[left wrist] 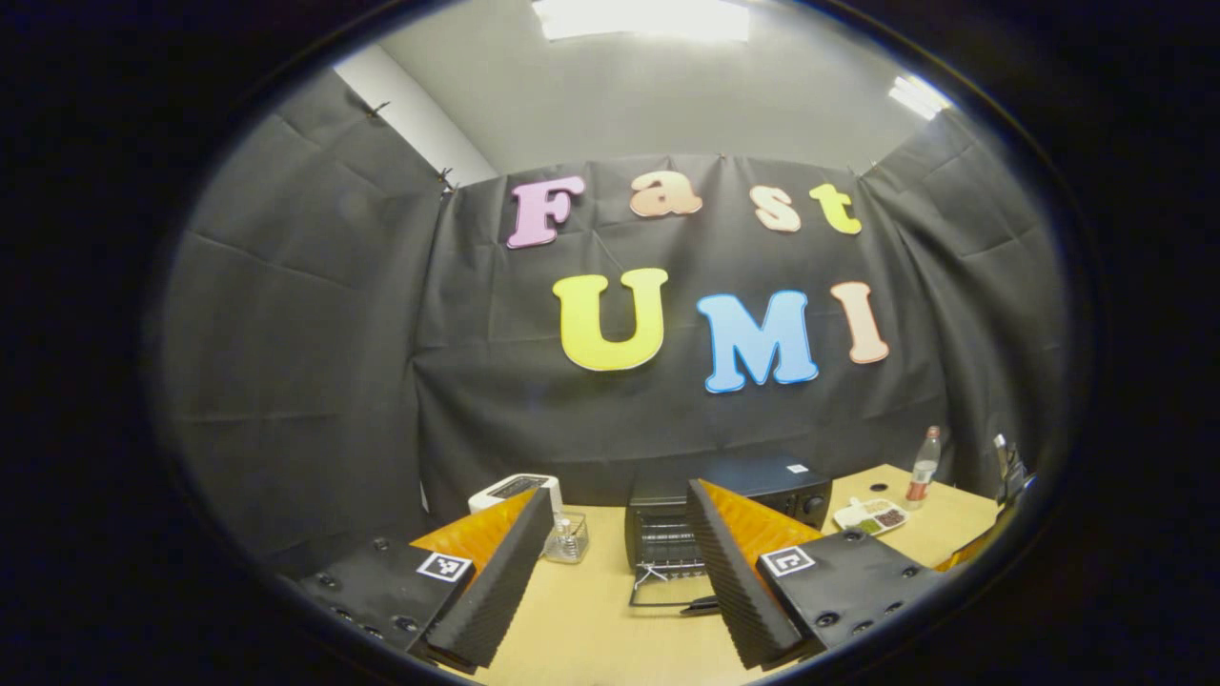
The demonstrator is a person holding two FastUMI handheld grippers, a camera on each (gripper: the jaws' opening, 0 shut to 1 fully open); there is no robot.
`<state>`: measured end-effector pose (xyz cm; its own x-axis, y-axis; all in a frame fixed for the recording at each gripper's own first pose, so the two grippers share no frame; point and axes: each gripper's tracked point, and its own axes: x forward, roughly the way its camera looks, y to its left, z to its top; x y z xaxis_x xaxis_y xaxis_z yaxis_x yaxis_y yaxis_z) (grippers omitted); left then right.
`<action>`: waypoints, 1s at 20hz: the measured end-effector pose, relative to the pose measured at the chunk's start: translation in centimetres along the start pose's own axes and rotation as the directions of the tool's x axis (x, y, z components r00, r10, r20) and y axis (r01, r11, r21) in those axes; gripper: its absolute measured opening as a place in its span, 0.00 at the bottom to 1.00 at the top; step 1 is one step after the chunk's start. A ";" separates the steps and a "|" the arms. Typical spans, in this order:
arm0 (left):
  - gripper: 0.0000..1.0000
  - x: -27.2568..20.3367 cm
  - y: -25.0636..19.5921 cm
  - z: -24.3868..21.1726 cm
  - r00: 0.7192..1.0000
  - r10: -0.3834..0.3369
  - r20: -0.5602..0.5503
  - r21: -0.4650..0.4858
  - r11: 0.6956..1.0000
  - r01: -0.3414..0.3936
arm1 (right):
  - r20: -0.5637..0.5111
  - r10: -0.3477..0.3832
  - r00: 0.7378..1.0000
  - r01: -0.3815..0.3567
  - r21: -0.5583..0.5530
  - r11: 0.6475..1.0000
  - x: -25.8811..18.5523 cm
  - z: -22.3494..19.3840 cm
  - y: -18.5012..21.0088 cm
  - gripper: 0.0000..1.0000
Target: Open the electric oven with the left hand, put the food in, and close the electric oven.
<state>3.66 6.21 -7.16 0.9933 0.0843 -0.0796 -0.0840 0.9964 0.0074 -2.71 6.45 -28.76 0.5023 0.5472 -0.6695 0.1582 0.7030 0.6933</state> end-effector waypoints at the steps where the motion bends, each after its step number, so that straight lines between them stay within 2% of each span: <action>1: 0.99 0.2 0.1 -0.1 1.000 0.001 -0.004 -0.008 1.000 -0.001 | 0.022 0.010 1.000 -0.010 0.003 1.000 -0.2 0.9 0.6 0.05; 3: 0.99 0.5 0.3 -0.6 1.000 -0.003 -0.013 -0.018 1.000 0.003 | 0.061 0.030 0.998 -0.030 0.002 1.000 -0.2 2.5 2.3 0.05; 4: 0.90 0.7 0.4 -0.7 1.000 -0.004 -0.014 -0.019 1.000 0.003 | 0.083 0.042 0.996 -0.042 -0.001 0.999 -0.1 3.3 3.2 0.05; 5: 0.99 0.9 0.6 -0.7 1.000 -0.005 -0.013 -0.020 1.000 0.004 | 0.105 0.059 0.993 -0.058 -0.010 0.998 0.1 4.2 4.2 0.05; 10: 0.99 2.2 2.2 -1.1 1.000 -0.007 -0.012 -0.020 1.000 0.007 | 0.155 0.097 0.983 -0.095 -0.024 0.995 2.7 6.6 7.8 0.05; 11: 0.94 2.5 2.7 -1.2 1.000 -0.004 -0.014 -0.022 1.000 0.003 | 0.159 0.104 0.982 -0.101 -0.028 0.994 3.3 6.9 8.4 0.05; 16: 0.94 4.0 5.5 -2.2 1.000 0.010 -0.025 -0.021 1.000 -0.011 | 0.190 0.116 0.975 -0.111 -0.040 0.993 6.7 7.9 11.1 0.05; 17: 0.90 4.3 6.1 -2.3 1.000 0.012 -0.025 -0.015 1.000 -0.012 | 0.198 0.120 0.973 -0.114 -0.042 0.993 7.5 8.2 11.7 0.05; 19: 0.90 5.2 7.0 -2.6 0.999 0.011 -0.031 -0.011 1.000 -0.011 | 0.216 0.123 0.969 -0.115 -0.053 0.992 9.0 8.6 12.7 0.05; 20: 0.94 5.5 7.4 -3.1 0.999 0.011 -0.039 -0.012 1.000 -0.012 | 0.231 0.125 0.965 -0.115 -0.057 0.992 9.6 9.0 13.2 0.05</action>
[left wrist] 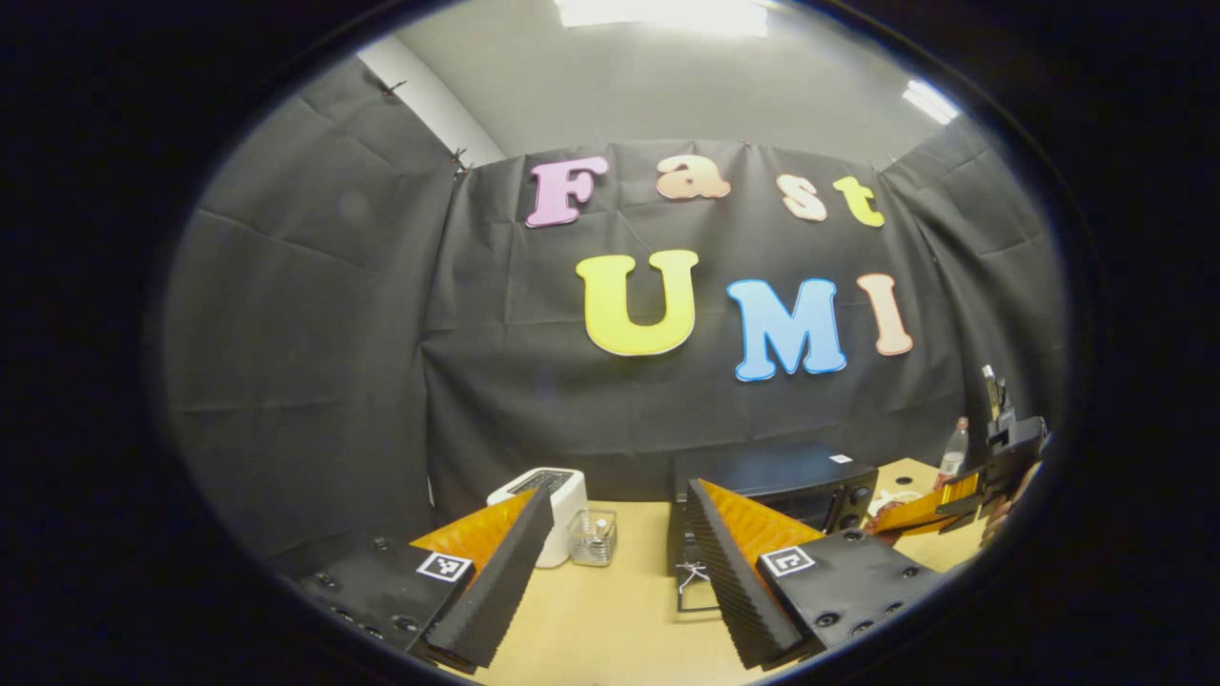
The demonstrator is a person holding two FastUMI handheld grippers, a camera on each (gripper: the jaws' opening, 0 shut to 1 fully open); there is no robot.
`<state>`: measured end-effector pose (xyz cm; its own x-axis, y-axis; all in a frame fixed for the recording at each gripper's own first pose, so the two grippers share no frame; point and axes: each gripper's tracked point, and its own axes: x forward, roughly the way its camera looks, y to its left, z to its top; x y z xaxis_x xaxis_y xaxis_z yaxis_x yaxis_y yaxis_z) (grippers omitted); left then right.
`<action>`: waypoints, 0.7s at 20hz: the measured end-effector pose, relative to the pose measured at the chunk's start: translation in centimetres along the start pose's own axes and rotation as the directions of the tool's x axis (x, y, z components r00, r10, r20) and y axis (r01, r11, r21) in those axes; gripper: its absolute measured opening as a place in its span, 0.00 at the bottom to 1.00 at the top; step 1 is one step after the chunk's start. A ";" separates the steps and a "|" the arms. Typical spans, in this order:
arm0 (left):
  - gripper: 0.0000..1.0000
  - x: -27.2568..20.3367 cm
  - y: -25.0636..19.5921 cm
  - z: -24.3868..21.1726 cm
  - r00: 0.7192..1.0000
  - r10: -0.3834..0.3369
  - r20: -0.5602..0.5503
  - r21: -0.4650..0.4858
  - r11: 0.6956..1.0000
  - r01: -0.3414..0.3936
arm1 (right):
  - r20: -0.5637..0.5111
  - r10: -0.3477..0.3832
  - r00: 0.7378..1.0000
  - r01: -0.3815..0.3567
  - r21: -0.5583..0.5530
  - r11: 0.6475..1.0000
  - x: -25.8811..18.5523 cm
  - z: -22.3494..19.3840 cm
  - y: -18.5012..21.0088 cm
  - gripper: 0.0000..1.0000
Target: Open the electric oven with the left hand, put the food in, and close the electric oven.
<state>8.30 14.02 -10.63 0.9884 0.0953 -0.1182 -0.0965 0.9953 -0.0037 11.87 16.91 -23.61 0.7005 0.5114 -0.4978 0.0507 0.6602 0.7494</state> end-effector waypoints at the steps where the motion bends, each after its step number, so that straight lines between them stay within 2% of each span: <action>1: 0.94 0.3 0.5 -0.3 1.000 0.003 -0.008 -0.001 1.000 -0.003 | 0.014 0.007 1.000 -0.007 -0.001 1.000 1.0 0.2 0.4 0.05; 2: 0.98 0.4 1.0 -0.8 1.000 0.005 -0.013 -0.002 1.000 -0.005 | 0.022 0.013 1.000 -0.013 0.000 1.000 1.9 0.1 0.9 0.05; 3: 0.94 0.5 1.4 -1.1 1.000 0.007 -0.018 -0.003 1.000 -0.007 | 0.031 0.014 0.999 -0.014 0.002 1.000 2.8 0.2 1.1 0.05; 4: 0.98 0.9 1.8 -1.3 1.000 0.006 -0.026 -0.003 1.000 -0.006 | 0.045 0.011 0.999 -0.011 0.005 1.000 3.7 0.4 1.3 0.05; 8: 0.98 1.5 3.6 -2.3 0.999 0.017 -0.051 0.020 1.000 -0.016 | 0.084 0.002 0.996 -0.005 0.033 0.999 7.2 1.1 1.6 0.05; 9: 0.94 1.5 4.2 -2.6 0.998 0.023 -0.058 0.023 0.999 -0.022 | 0.089 -0.004 0.996 0.001 0.037 0.999 8.1 1.3 1.5 0.05; 11: 0.94 1.8 4.8 -3.0 0.996 0.037 -0.076 0.024 0.999 -0.035 | 0.102 -0.015 0.995 0.012 0.029 0.999 9.5 1.6 1.2 0.05; 14: 0.94 1.5 5.5 -3.4 0.994 0.049 -0.093 0.044 0.998 -0.045 | 0.132 -0.004 0.991 -0.002 0.044 0.999 11.9 1.9 1.4 0.05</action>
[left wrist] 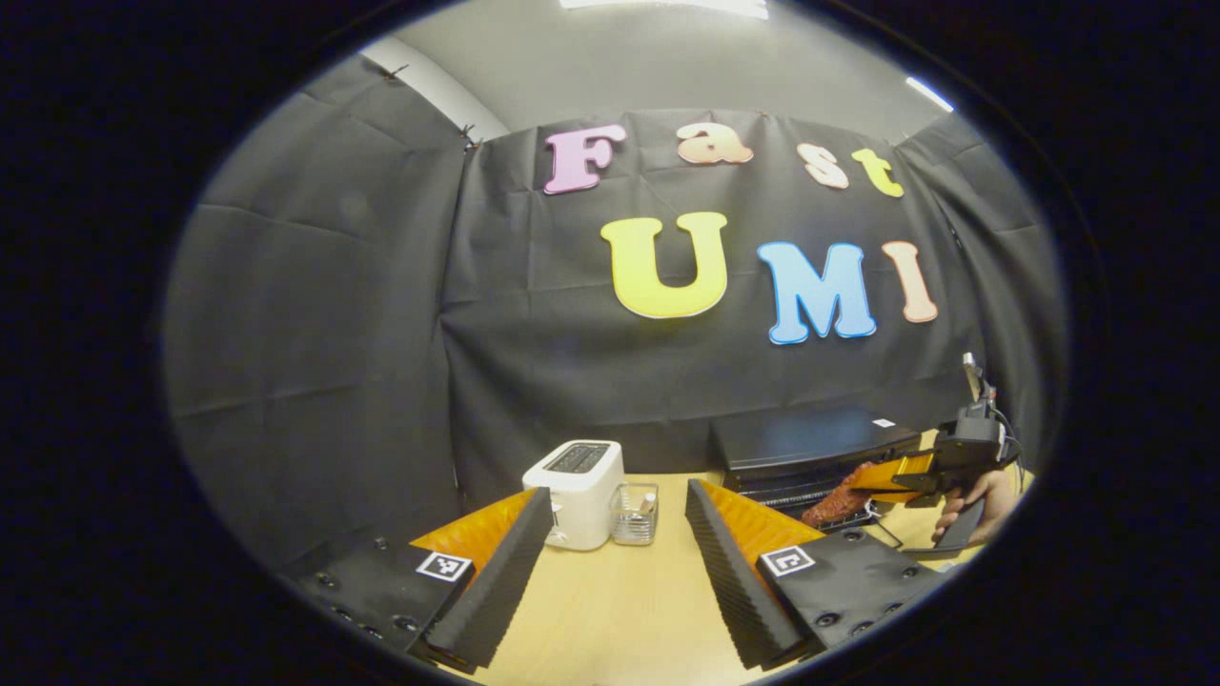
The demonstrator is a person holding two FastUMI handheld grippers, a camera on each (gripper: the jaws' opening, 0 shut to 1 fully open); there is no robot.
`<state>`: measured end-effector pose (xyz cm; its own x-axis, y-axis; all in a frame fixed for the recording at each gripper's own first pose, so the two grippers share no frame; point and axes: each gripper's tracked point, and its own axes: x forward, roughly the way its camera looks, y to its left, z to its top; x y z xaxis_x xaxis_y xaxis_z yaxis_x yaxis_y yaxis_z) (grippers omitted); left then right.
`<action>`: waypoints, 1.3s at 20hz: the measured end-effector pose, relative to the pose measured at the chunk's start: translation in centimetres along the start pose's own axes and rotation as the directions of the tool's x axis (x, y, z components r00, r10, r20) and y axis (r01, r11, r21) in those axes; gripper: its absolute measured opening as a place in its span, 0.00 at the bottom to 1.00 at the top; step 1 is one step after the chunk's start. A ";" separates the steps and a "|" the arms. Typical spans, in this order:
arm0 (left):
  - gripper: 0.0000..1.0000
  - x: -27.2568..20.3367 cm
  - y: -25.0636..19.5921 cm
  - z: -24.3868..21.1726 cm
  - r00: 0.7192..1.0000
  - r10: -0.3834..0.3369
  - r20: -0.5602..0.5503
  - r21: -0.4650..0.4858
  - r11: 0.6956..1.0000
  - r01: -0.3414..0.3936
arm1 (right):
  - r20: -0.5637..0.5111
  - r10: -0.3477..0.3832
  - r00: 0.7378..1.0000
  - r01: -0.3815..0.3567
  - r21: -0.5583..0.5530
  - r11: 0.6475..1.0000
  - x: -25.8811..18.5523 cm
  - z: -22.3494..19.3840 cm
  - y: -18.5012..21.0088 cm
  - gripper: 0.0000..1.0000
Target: Open the electric oven with the left hand, put the food in, and close the electric oven.
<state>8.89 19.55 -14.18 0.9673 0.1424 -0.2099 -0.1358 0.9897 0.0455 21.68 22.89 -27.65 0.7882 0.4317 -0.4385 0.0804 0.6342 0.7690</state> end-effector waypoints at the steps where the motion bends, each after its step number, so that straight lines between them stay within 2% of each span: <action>1: 0.94 0.0 0.3 -0.1 1.000 0.005 -0.005 0.014 1.000 -0.005 | 0.006 0.003 1.000 -0.003 0.013 1.000 0.8 0.0 0.0 0.05; 3: 0.94 0.1 0.7 -0.5 1.000 0.016 -0.021 0.022 1.000 -0.015 | 0.025 -0.006 1.000 0.005 0.013 1.000 2.4 -0.2 -0.3 0.05; 4: 0.90 0.2 0.8 -0.3 0.999 0.019 -0.026 0.019 1.000 -0.019 | 0.034 0.001 0.999 -0.001 0.005 1.000 3.1 -0.3 -0.1 0.05; 6: 0.99 0.1 0.7 -0.6 0.999 0.027 -0.039 0.007 1.000 -0.026 | 0.047 0.013 0.999 -0.013 0.005 1.000 4.2 -0.2 0.3 0.05; 7: 0.94 0.1 0.5 -0.8 0.999 0.028 -0.044 0.005 1.000 -0.028 | 0.041 0.010 0.999 -0.010 -0.001 1.000 4.8 -0.3 0.2 0.05; 11: 0.94 -0.1 0.3 -1.5 0.998 0.031 -0.061 0.018 0.999 -0.030 | 0.030 -0.009 1.000 0.010 -0.041 0.999 5.9 -0.8 -0.8 0.07; 12: 0.90 -0.1 0.4 -1.6 0.997 0.033 -0.066 0.017 0.999 -0.032 | 0.046 -0.020 0.999 0.023 -0.052 0.998 6.2 -0.5 -1.1 0.10; 15: 0.90 0.0 0.7 -2.1 0.996 0.042 -0.081 0.010 0.999 -0.041 | 0.081 -0.067 0.995 0.072 -0.071 0.995 6.6 0.5 -2.6 0.13; 16: 0.94 0.0 0.7 -2.1 0.996 0.044 -0.082 0.013 0.999 -0.043 | 0.080 -0.085 0.993 0.091 -0.064 0.994 6.6 0.7 -3.1 0.18; 17: 0.99 -0.1 0.7 -2.1 0.996 0.044 -0.084 0.016 0.999 -0.043 | 0.088 -0.117 0.989 0.124 -0.070 0.990 6.7 0.8 -4.0 0.19; 18: 0.99 0.0 0.6 -2.2 0.995 0.045 -0.085 0.020 0.999 -0.043 | 0.089 -0.128 0.988 0.135 -0.074 0.988 6.8 0.9 -4.5 0.26; 19: 0.99 0.0 0.5 -2.1 0.995 0.046 -0.084 0.023 0.999 -0.044 | 0.103 -0.156 0.982 0.164 -0.084 0.983 6.8 1.3 -5.0 0.26; 20: 0.98 0.0 0.5 -2.0 0.995 0.047 -0.083 0.025 0.999 -0.045 | 0.124 -0.176 0.977 0.188 -0.096 0.977 6.6 1.8 -5.5 0.40; 22: 0.96 -0.2 0.1 -2.0 0.995 0.043 -0.085 0.025 0.999 -0.041 | 0.161 -0.191 0.968 0.211 -0.121 0.970 6.6 2.8 -6.0 0.42; 23: 0.95 -0.3 -0.1 -1.8 0.996 0.039 -0.085 0.026 0.999 -0.037 | 0.170 -0.179 0.969 0.202 -0.129 0.971 6.5 3.2 -5.7 0.46; 26: 0.92 -0.2 -1.0 -1.7 0.996 0.028 -0.080 0.028 0.999 -0.026 | 0.190 -0.182 0.965 0.218 -0.193 0.957 5.2 3.8 -5.7 0.97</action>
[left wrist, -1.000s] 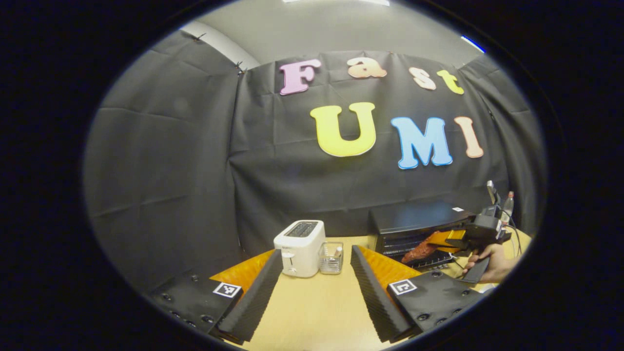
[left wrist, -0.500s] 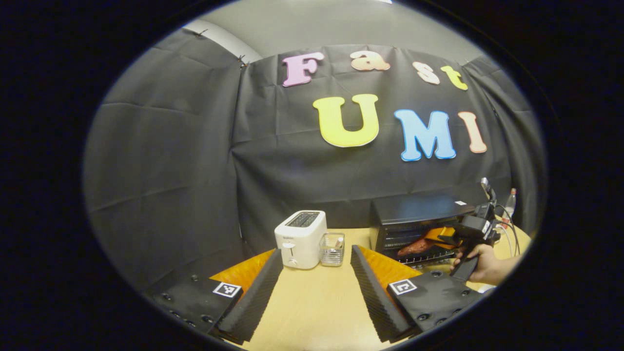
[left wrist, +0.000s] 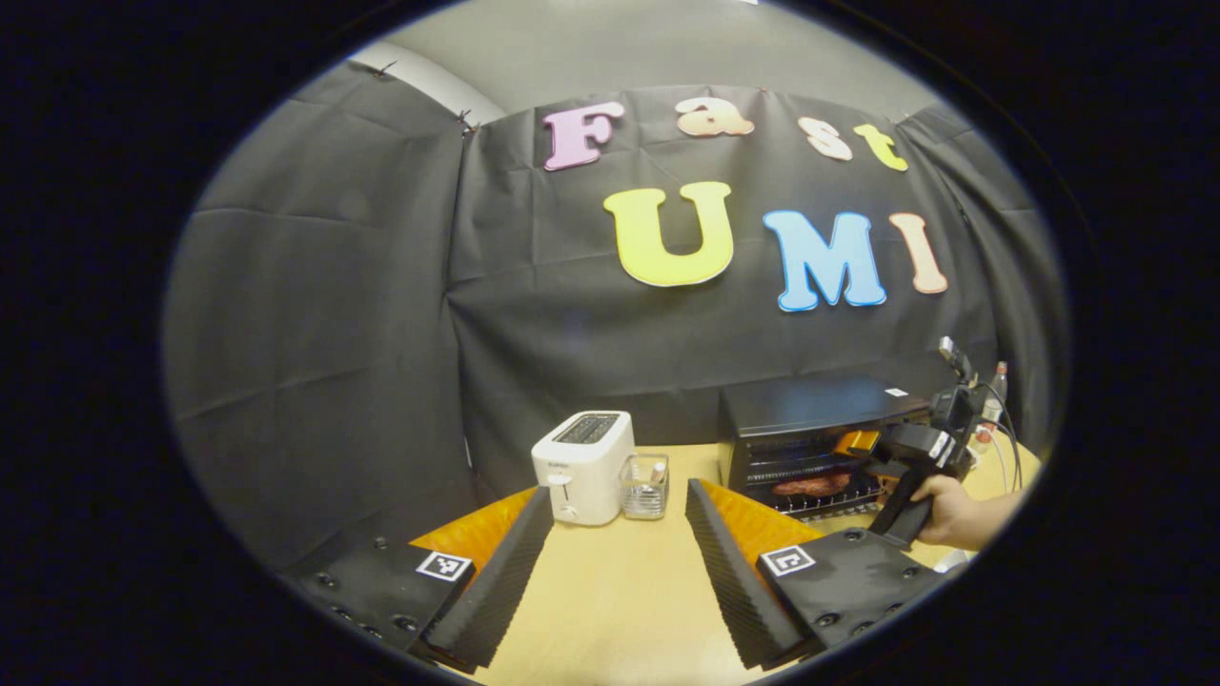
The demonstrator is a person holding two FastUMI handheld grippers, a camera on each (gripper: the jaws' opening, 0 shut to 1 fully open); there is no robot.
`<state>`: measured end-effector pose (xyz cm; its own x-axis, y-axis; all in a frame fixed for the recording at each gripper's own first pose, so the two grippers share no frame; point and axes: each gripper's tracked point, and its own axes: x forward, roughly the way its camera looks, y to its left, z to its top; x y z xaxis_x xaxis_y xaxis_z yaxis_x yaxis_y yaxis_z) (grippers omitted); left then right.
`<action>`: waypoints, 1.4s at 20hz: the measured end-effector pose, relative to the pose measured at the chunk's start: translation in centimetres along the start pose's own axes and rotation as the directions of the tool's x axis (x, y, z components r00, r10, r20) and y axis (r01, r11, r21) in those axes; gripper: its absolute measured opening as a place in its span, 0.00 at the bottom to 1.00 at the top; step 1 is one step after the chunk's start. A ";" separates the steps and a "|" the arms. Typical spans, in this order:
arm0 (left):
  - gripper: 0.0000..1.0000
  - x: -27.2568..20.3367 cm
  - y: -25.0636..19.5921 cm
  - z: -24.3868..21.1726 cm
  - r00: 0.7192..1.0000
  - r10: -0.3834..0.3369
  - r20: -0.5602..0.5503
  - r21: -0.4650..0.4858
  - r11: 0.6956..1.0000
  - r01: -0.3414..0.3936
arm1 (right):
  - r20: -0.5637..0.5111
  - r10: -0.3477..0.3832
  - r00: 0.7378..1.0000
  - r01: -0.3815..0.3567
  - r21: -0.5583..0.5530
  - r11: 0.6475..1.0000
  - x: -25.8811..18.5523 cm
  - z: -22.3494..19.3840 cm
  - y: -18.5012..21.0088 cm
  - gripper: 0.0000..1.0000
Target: Open the electric oven with the left hand, put the food in, and close the electric oven.
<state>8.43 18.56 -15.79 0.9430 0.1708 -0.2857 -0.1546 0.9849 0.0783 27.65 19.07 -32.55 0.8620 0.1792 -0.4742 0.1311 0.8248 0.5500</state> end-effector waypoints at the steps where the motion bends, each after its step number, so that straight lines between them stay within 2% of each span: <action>1: 0.91 0.0 -0.6 0.2 1.000 -0.010 0.004 -0.006 1.000 0.010 | 0.000 0.006 1.000 -0.006 -0.026 1.000 -0.7 0.2 0.1 0.97; 8: 0.90 0.6 -6.4 0.8 0.994 -0.107 0.039 -0.022 0.994 0.108 | -0.009 0.092 0.996 -0.091 -0.225 0.970 -8.8 1.4 1.0 0.98; 13: 0.90 0.8 -11.1 -0.1 0.983 -0.183 0.032 -0.034 0.982 0.184 | 0.030 0.111 0.993 -0.097 -0.295 0.951 -14.9 3.8 -0.1 0.97; 23: 0.90 0.9 -16.9 -5.9 0.962 -0.261 -0.079 -0.095 0.963 0.253 | 0.169 0.034 0.985 0.029 -0.356 0.934 -24.4 9.1 -5.4 0.97; 26: 0.91 1.1 -18.5 -8.0 0.951 -0.285 -0.123 -0.098 0.957 0.274 | 0.220 0.019 0.975 0.078 -0.420 0.904 -26.7 10.3 -6.7 0.97; 28: 0.99 1.3 -19.5 -9.5 0.939 -0.305 -0.158 -0.098 0.951 0.292 | 0.242 0.008 0.970 0.105 -0.449 0.888 -28.0 10.8 -7.3 0.97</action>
<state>9.84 -0.17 -26.76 0.8865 -0.1348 -0.4427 0.0993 0.9898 -0.1026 7.80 2.29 -15.85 0.9560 0.0506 -0.2889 -0.0132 0.9914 0.1301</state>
